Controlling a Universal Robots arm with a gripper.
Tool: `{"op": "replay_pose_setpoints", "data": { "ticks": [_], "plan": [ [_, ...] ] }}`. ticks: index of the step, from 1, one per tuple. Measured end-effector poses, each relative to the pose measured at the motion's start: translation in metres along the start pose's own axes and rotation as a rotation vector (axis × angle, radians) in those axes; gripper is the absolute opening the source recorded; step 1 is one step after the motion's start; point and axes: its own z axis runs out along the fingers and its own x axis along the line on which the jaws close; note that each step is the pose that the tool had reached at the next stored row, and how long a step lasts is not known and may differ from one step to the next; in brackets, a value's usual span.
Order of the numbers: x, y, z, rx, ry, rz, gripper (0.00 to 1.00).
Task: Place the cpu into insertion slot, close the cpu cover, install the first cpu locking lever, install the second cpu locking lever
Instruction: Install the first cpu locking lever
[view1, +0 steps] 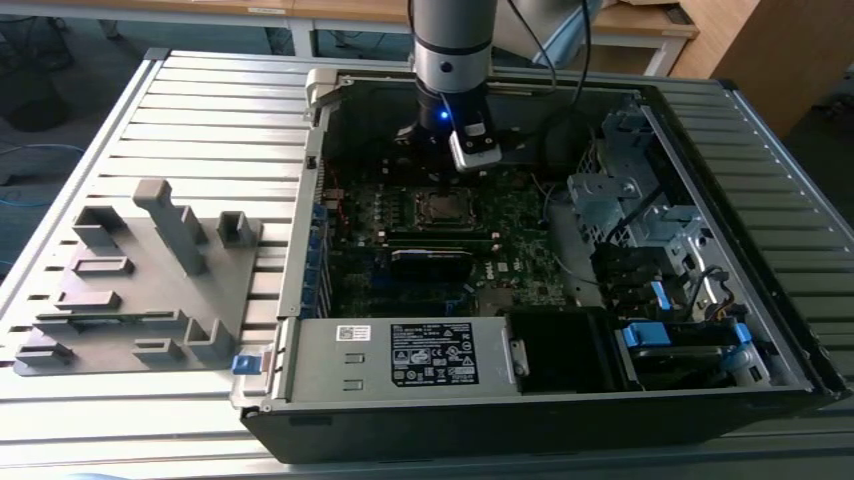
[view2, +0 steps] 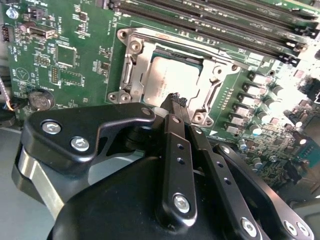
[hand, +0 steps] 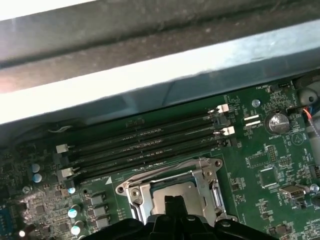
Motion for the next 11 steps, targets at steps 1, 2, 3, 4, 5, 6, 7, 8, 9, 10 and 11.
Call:
{"op": "replay_pose_setpoints", "data": {
  "ticks": [1, 2, 3, 4, 5, 6, 7, 8, 9, 10, 11],
  "plan": [
    [-0.0012, 0.0003, 0.0001, -0.0003, 0.0003, -0.004, 0.11],
    [-0.0023, 0.0006, 0.0003, -0.0006, 0.0006, -0.009, 0.11],
    [-0.0034, 0.0009, 0.0005, -0.0010, 0.0008, -0.013, 0.11],
    [-0.0042, 0.0011, 0.0006, -0.0013, 0.0011, -0.019, 0.11],
    [-0.0049, 0.0013, 0.0007, -0.0017, 0.0014, -0.025, 0.11],
    [-0.0054, 0.0014, 0.0007, -0.0020, 0.0018, -0.031, 0.11],
    [-0.0054, 0.0014, 0.0008, -0.0024, 0.0020, -0.037, 0.11],
    [-0.0054, 0.0013, 0.0008, -0.0027, 0.0022, -0.041, 0.11],
    [-0.0055, 0.0011, 0.0008, -0.0029, 0.0023, -0.043, 0.11],
    [-0.0057, 0.0006, 0.0007, -0.0030, 0.0023, -0.044, 0.11],
    [-0.0059, -0.0002, 0.0007, -0.0031, 0.0024, -0.045, 0.11]
  ]
}}
